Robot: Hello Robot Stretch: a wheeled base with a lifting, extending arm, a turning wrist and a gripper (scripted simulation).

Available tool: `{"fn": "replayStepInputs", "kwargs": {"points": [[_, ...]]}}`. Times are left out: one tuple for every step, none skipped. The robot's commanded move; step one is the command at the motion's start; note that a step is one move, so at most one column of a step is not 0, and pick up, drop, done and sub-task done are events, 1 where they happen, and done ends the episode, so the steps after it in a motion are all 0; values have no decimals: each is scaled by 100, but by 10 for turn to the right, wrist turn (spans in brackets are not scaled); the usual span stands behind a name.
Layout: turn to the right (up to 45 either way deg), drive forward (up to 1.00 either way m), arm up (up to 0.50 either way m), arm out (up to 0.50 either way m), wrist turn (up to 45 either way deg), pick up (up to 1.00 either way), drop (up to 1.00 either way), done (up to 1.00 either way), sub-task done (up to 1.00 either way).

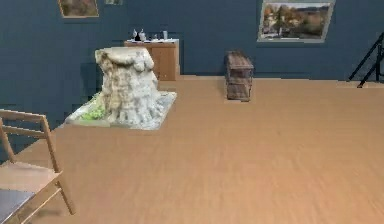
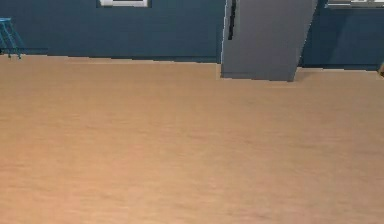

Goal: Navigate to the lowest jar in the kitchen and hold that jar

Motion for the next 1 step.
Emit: {"fn": "replayStepInputs", "kwargs": {"points": [[0,100,0,0,0,0,0,0,0]]}}
